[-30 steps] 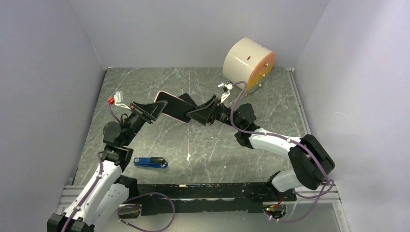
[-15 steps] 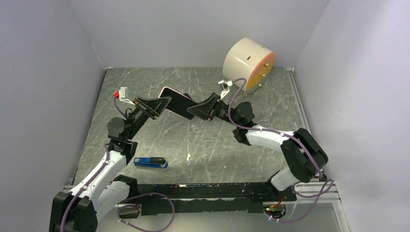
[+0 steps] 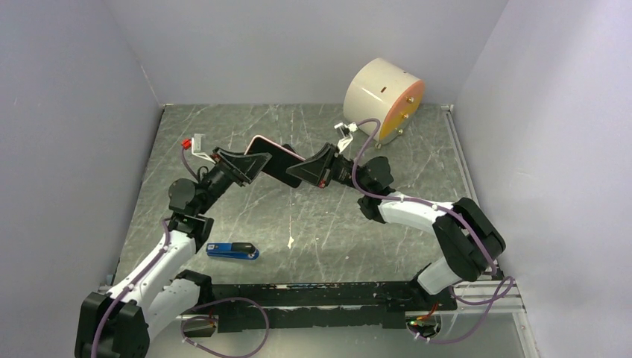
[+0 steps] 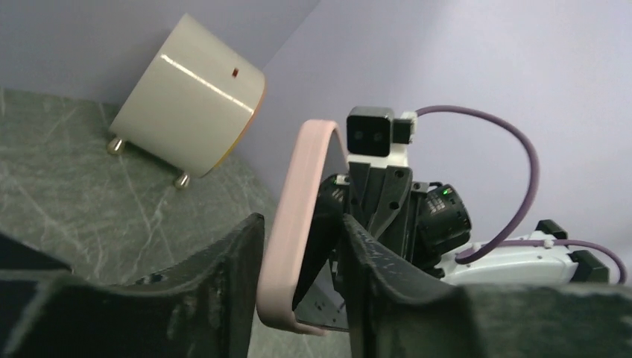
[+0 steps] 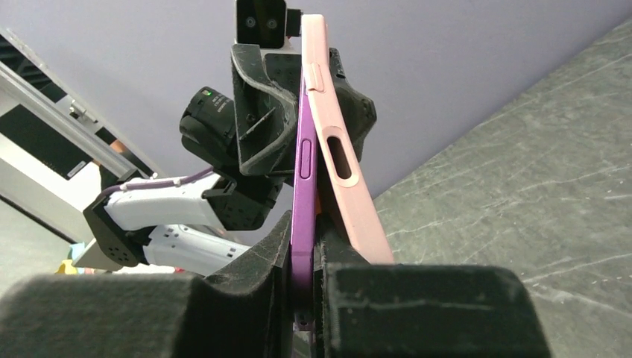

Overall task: Take the phone out of the phone case
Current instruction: Remove the phone case from the phone.

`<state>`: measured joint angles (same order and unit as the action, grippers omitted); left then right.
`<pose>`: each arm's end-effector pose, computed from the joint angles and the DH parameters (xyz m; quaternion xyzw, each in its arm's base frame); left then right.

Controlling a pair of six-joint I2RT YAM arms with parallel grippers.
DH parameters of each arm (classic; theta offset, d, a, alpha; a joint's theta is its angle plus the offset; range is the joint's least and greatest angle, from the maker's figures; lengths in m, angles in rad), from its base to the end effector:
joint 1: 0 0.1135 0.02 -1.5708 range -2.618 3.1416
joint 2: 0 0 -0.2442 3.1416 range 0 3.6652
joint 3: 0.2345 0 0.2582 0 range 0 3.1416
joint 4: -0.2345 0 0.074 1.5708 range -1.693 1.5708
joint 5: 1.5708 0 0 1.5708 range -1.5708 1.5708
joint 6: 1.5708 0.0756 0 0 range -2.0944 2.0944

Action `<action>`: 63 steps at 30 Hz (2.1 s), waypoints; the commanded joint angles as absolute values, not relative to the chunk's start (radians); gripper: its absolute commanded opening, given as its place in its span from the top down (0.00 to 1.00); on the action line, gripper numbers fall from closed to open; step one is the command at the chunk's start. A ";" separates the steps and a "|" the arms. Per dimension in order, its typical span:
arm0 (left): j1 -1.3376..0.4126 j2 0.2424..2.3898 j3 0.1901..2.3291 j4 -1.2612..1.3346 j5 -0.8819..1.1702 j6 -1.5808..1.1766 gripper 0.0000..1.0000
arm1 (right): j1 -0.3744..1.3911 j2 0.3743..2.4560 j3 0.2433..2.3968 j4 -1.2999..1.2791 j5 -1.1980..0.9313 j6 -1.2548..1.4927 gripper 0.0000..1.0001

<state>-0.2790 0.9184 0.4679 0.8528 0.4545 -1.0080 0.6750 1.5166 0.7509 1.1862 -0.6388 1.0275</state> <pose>0.2356 -0.1020 0.3078 -0.0160 0.5691 -0.5870 0.5756 0.2469 0.2554 0.2815 -0.1688 0.5546 0.7117 0.3966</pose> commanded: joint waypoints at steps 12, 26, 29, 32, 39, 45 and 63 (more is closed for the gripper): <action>-0.297 0.778 0.423 0.700 0.432 -0.847 0.32 | 0.682 1.420 0.748 1.280 -0.451 1.057 1.00; -0.345 0.899 0.470 0.794 0.548 -0.838 0.40 | 0.693 1.424 0.750 1.285 -0.364 1.113 1.00; -0.358 0.928 0.477 0.814 0.547 -0.843 0.41 | 0.695 1.424 0.757 1.282 -0.368 1.110 1.00; -0.373 0.951 0.488 0.838 0.556 -0.843 0.42 | 0.697 1.422 0.758 1.275 -0.365 1.108 1.00; -0.403 0.983 0.523 0.836 0.569 -0.823 0.42 | 0.702 1.431 0.761 1.283 -0.367 1.111 1.00; -0.413 1.010 0.544 0.806 0.543 -0.817 0.46 | 0.708 1.437 0.767 1.294 -0.379 1.117 1.00; -0.421 1.039 0.568 0.712 0.473 -0.801 0.52 | 0.713 1.405 0.754 1.302 -0.384 1.106 1.00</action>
<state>-0.4183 1.0256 0.5209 0.7254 0.5171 -0.8242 0.7021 1.4536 0.7300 1.1660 -0.3702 1.0912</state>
